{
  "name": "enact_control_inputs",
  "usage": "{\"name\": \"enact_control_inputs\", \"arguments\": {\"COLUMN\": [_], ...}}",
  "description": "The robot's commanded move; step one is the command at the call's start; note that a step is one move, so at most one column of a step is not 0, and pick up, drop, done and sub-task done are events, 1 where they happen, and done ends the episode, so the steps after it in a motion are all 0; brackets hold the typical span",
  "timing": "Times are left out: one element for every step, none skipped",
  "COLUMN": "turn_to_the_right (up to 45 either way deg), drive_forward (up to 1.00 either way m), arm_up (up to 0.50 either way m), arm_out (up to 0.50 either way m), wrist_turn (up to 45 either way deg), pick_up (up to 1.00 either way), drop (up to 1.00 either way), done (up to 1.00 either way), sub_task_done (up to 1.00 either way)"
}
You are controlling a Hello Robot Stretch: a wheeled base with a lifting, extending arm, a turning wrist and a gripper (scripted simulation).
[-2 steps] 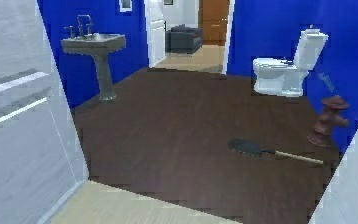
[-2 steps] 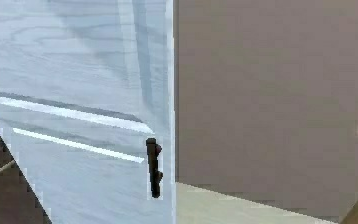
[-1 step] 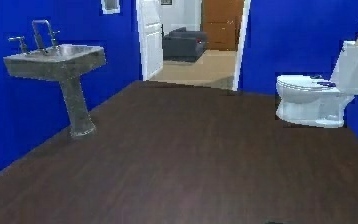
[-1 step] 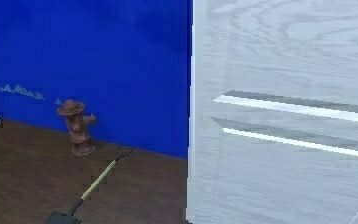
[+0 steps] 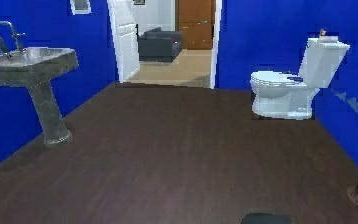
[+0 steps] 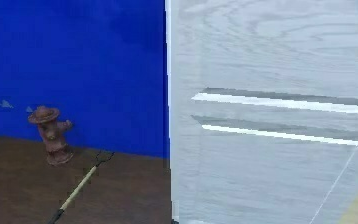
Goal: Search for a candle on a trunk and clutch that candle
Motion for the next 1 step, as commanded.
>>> {"name": "enact_control_inputs", "arguments": {"turn_to_the_right": [0.0], "drive_forward": [0.65], "arm_up": [0.00], "arm_out": [0.00], "wrist_turn": [0.0], "pick_up": [0.00], "drop": [0.00], "done": [0.00], "sub_task_done": [0.00]}}
